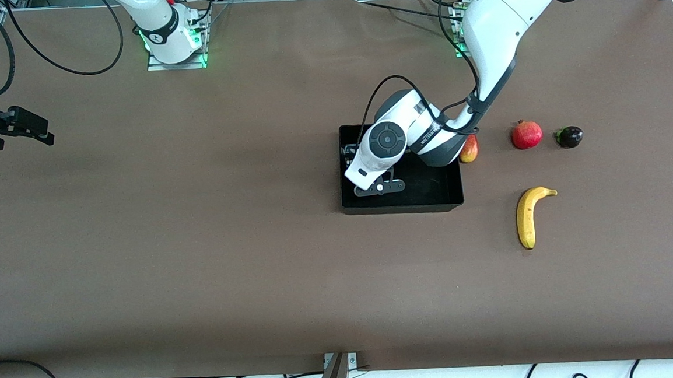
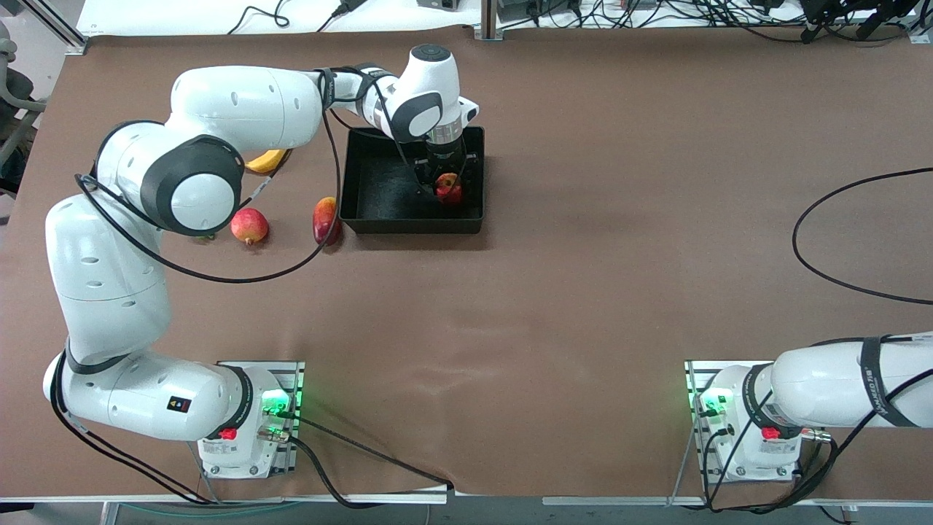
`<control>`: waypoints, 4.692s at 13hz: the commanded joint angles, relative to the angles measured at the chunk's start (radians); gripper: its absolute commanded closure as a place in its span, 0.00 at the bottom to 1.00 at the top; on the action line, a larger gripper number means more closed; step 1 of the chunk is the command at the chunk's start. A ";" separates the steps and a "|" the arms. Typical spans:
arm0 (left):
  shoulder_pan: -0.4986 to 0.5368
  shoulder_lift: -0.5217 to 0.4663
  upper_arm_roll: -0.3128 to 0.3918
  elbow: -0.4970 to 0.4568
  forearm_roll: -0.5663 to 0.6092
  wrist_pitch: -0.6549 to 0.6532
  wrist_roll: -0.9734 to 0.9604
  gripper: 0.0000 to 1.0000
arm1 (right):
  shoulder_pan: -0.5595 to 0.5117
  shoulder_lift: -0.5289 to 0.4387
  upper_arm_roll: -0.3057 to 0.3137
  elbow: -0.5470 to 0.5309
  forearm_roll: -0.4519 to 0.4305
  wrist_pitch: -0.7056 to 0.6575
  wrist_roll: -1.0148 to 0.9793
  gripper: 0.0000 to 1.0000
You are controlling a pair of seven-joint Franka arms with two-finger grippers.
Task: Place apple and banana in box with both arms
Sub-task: 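Lift the small apple with the left gripper and carry it over the box, then lower the apple into the box and open the left gripper, then move the left gripper back over the yellow banana and lower it, then grasp the banana with the left gripper and carry it over the box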
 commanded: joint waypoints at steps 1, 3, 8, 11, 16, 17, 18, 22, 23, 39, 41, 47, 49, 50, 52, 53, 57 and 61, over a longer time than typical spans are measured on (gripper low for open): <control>-0.011 0.006 0.014 0.030 0.027 -0.009 -0.011 0.17 | 0.000 -0.001 0.000 0.013 0.016 -0.014 0.010 0.00; -0.010 0.004 0.020 0.030 0.027 -0.009 -0.013 0.00 | 0.000 -0.001 0.000 0.013 0.016 -0.014 0.010 0.00; 0.011 -0.092 0.016 0.032 0.022 -0.087 -0.006 0.00 | 0.000 -0.001 0.000 0.013 0.016 -0.014 0.010 0.00; 0.080 -0.180 0.012 0.035 0.018 -0.168 0.111 0.00 | 0.000 -0.001 0.000 0.013 0.016 -0.014 0.010 0.00; 0.279 -0.296 0.008 0.017 0.011 -0.279 0.419 0.00 | 0.000 -0.001 0.000 0.013 0.016 -0.016 0.010 0.00; 0.332 -0.318 0.005 0.012 0.007 -0.295 0.497 0.00 | 0.000 -0.001 0.000 0.013 0.018 -0.016 0.008 0.00; 0.370 -0.338 0.003 0.008 -0.013 -0.312 0.553 0.00 | 0.000 -0.001 0.000 0.013 0.018 -0.016 0.010 0.00; 0.514 -0.399 0.002 -0.016 -0.019 -0.357 0.749 0.00 | 0.000 -0.001 0.000 0.013 0.018 -0.016 0.010 0.00; 0.541 -0.399 0.002 -0.025 -0.019 -0.359 0.792 0.00 | 0.000 -0.001 0.000 0.013 0.018 -0.016 0.008 0.00; 0.389 -0.300 0.385 -0.418 -0.127 0.398 1.086 0.00 | 0.000 -0.001 0.000 0.013 0.018 -0.016 0.008 0.00; 0.377 -0.261 0.388 -0.395 -0.128 0.404 1.092 0.00 | 0.000 -0.001 0.000 0.013 0.018 -0.014 0.008 0.00; 0.369 -0.152 0.413 -0.312 -0.173 0.464 1.202 0.38 | 0.000 -0.001 0.000 0.013 0.018 -0.014 0.008 0.00; 0.357 -0.158 0.414 -0.298 -0.173 0.458 1.204 1.00 | 0.000 -0.001 0.000 0.013 0.019 -0.014 0.008 0.00; 0.352 -0.160 0.414 -0.298 -0.174 0.456 1.205 1.00 | 0.000 -0.001 0.000 0.013 0.018 -0.014 0.010 0.00; 0.346 -0.183 0.414 -0.296 -0.167 0.453 1.236 1.00 | 0.000 -0.001 0.000 0.013 0.018 -0.014 0.010 0.00; 0.338 -0.203 0.414 -0.298 -0.167 0.447 1.241 1.00 | 0.000 -0.001 0.000 0.013 0.018 -0.014 0.008 0.00; 0.267 -0.371 0.413 -0.299 -0.183 0.234 1.241 1.00 | 0.000 -0.001 0.002 0.013 0.018 -0.014 0.010 0.00; 0.025 -0.535 0.428 -0.315 -0.306 0.001 1.054 1.00 | 0.001 -0.001 0.004 0.014 0.018 -0.014 0.010 0.00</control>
